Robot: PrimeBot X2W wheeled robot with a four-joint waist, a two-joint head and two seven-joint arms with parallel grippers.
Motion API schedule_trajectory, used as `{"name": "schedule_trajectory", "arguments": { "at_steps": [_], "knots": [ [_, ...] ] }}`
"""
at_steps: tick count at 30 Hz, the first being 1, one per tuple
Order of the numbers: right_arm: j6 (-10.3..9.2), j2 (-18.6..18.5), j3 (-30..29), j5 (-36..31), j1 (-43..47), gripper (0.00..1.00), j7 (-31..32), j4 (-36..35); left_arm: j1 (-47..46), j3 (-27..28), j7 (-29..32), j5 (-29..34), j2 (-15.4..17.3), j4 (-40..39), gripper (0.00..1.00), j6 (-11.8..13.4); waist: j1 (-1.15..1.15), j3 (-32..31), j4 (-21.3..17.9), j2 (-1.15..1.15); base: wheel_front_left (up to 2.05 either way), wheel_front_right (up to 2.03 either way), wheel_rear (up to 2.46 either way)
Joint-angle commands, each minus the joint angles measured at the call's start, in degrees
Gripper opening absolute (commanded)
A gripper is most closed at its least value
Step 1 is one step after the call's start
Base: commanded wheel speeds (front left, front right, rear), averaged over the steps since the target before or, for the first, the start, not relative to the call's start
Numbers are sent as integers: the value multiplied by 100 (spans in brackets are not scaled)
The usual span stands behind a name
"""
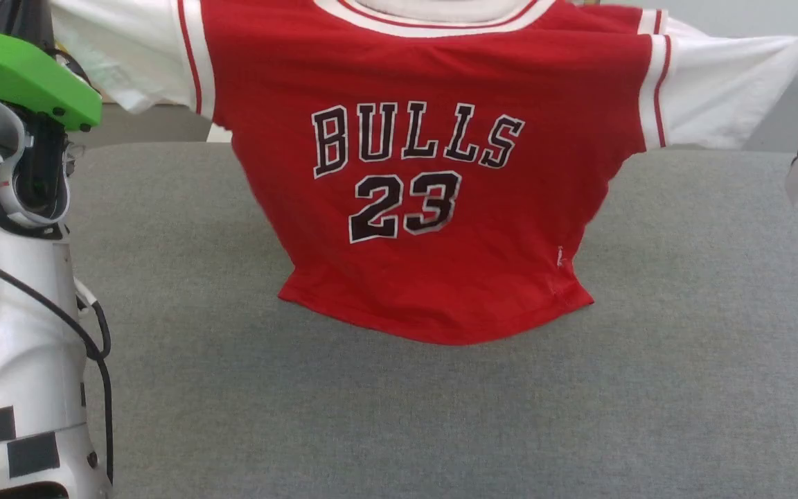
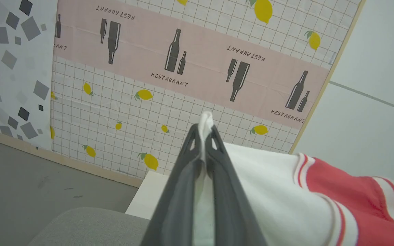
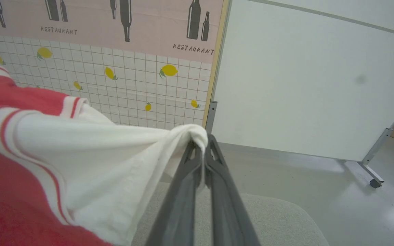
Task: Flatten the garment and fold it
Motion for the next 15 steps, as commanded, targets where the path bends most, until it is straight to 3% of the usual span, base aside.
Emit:
{"name": "schedule_trajectory", "arguments": {
  "at_steps": [1, 10, 15],
  "knots": [
    [-12, -47, 37, 78, -180, 0, 49, -36, -79, -16, 54, -43, 69, -7, 0, 28, 0, 141, -20, 0, 0, 0, 0],
    [-12, -156, 799, 101, -2067, 0, 535, 529, -1391, -600, 381, 343, 569, 380, 0, -335, 0, 1368, -230, 0, 0, 0, 0],
    [-12, -210, 1291, -333, -3446, 0, 608, 1142, -2404, -696, 351, 527, 826, 778, 0, -351, 0, 2115, -383, 0, 0, 0, 0]
  ]
}}
